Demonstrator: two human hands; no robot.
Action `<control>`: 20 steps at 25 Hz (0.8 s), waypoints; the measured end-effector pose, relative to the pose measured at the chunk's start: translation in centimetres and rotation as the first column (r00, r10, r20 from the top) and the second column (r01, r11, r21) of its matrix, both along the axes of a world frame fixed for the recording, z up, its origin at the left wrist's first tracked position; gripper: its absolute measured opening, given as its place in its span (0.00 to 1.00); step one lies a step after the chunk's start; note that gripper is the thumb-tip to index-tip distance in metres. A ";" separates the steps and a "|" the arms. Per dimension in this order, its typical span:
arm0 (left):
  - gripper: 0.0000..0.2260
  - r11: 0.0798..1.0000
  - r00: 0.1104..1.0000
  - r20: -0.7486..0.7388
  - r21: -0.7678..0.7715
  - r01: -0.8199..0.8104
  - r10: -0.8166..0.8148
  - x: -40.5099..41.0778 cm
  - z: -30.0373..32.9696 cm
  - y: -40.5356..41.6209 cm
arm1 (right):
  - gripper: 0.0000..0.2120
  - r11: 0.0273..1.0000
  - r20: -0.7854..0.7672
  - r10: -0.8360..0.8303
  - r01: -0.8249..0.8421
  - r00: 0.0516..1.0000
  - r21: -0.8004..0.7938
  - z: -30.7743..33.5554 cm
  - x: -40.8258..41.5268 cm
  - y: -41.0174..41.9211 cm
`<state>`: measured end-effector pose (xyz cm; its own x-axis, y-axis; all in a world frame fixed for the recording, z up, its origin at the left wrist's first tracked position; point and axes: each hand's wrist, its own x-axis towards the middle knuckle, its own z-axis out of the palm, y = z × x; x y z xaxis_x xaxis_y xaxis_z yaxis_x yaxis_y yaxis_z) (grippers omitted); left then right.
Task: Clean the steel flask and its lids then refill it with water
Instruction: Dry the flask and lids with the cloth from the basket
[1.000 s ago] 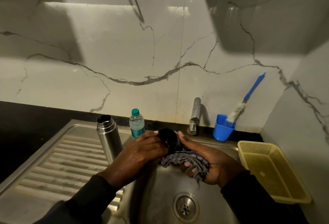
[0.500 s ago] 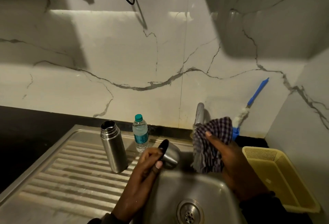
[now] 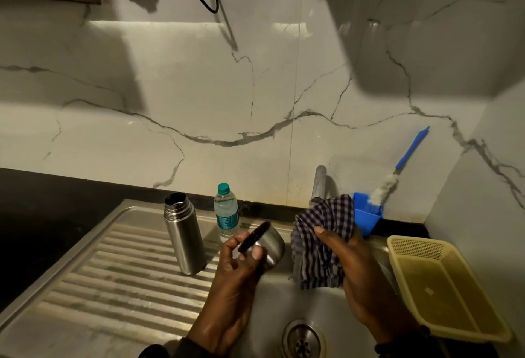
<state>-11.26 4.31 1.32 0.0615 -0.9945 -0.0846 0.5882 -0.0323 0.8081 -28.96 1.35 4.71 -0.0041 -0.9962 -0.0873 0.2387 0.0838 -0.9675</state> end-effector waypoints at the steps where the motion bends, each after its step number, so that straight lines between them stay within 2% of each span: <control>1: 0.25 1.000 0.992 0.127 -0.026 -0.008 0.011 0.2 0.0 0.0 | 0.30 1.000 -0.004 -0.002 0.002 1.000 -0.004 0.3 -0.2 0.0; 3: 0.25 0.994 0.930 0.365 -0.107 -0.013 0.052 0.8 -0.1 -0.2 | 0.35 0.998 0.003 0.026 -0.026 1.000 -0.058 0.9 -0.7 -0.1; 5: 0.29 0.982 0.880 0.464 -0.189 -0.011 0.099 1.5 -0.3 -0.5 | 0.37 0.992 -0.046 0.055 -0.060 0.997 -0.108 1.7 -1.2 -0.2; 7: 0.32 0.972 0.891 0.437 -0.235 -0.019 0.123 1.4 -0.1 -0.7 | 0.37 0.987 -0.100 0.049 -0.064 0.994 -0.144 2.2 -1.2 -0.3; 8: 0.33 0.967 0.899 0.420 -0.252 -0.017 0.126 1.2 0.0 -0.7 | 0.35 0.986 -0.075 0.048 -0.060 0.996 -0.153 2.3 -1.0 -0.3; 10: 0.35 0.956 0.893 0.434 -0.293 0.012 0.121 0.5 0.5 -0.8 | 0.26 0.988 -0.026 0.061 -0.064 0.998 -0.140 2.0 -0.3 0.1; 12: 0.34 0.942 0.868 0.473 -0.336 0.019 0.151 -0.3 0.7 -0.8 | 0.17 0.977 -0.136 0.101 -0.124 0.986 -0.174 1.6 0.9 1.1; 13: 0.32 0.937 0.862 0.476 -0.348 0.000 0.176 -0.6 0.8 -0.9 | 0.15 0.969 -0.200 0.098 -0.139 0.975 -0.202 1.4 1.6 1.7; 16: 0.31 0.918 0.843 0.464 -0.387 -0.083 0.272 -0.8 0.7 -1.2 | 0.13 0.968 -0.182 0.048 -0.091 0.982 -0.235 0.4 2.2 2.8; 18: 0.31 0.905 0.820 0.466 -0.401 -0.140 0.334 -0.1 0.4 -1.7 | 0.13 0.964 -0.229 0.112 -0.162 0.967 -0.211 0.2 2.2 3.2; 20: 0.31 0.906 0.821 0.458 -0.392 -0.158 0.342 0.8 0.1 -2.3 | 0.15 0.968 -0.202 0.196 -0.222 0.960 -0.116 -0.1 2.0 3.2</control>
